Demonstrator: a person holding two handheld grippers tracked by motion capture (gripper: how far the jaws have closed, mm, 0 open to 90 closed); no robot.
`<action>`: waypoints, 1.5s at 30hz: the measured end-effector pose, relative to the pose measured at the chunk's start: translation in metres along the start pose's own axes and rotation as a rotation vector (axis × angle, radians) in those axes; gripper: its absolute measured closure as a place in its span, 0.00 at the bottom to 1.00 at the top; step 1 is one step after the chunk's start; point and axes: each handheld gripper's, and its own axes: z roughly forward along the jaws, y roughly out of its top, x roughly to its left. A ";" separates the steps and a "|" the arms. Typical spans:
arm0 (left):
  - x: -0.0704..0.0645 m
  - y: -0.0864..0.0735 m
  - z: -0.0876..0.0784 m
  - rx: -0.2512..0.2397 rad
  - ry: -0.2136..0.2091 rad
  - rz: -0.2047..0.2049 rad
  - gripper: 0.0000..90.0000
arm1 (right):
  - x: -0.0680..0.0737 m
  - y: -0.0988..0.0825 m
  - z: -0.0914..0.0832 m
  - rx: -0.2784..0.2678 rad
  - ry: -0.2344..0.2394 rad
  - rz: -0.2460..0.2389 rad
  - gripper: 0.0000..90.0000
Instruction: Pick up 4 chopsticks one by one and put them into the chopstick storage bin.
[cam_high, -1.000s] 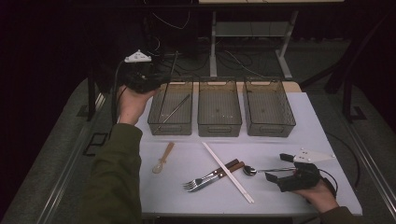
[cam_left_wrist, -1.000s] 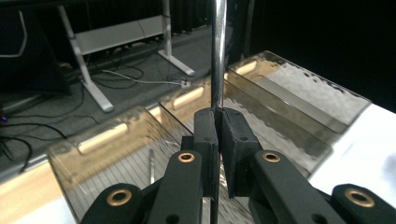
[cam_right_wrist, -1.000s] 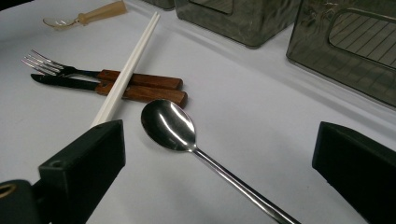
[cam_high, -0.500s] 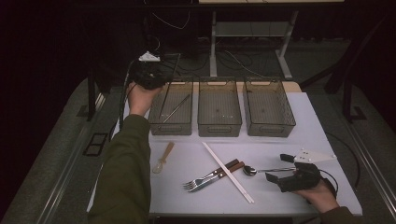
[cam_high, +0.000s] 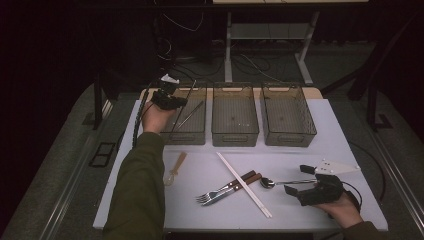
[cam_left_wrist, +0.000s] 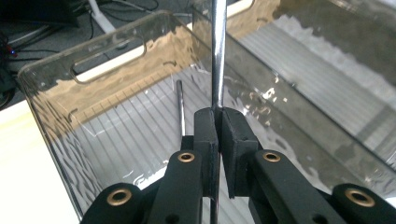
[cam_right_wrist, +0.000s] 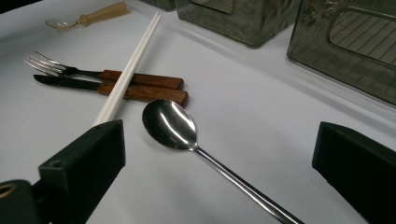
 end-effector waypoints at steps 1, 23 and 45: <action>0.000 -0.001 0.001 0.005 0.002 0.002 0.94 | 0.000 0.000 0.000 0.000 0.000 0.000 0.03; -0.014 -0.003 0.042 0.125 0.142 0.018 0.69 | -0.001 0.000 -0.003 -0.011 0.002 0.003 0.03; -0.063 -0.031 -0.029 -0.110 -0.118 0.058 0.36 | 0.001 0.000 0.001 0.004 0.007 0.000 0.03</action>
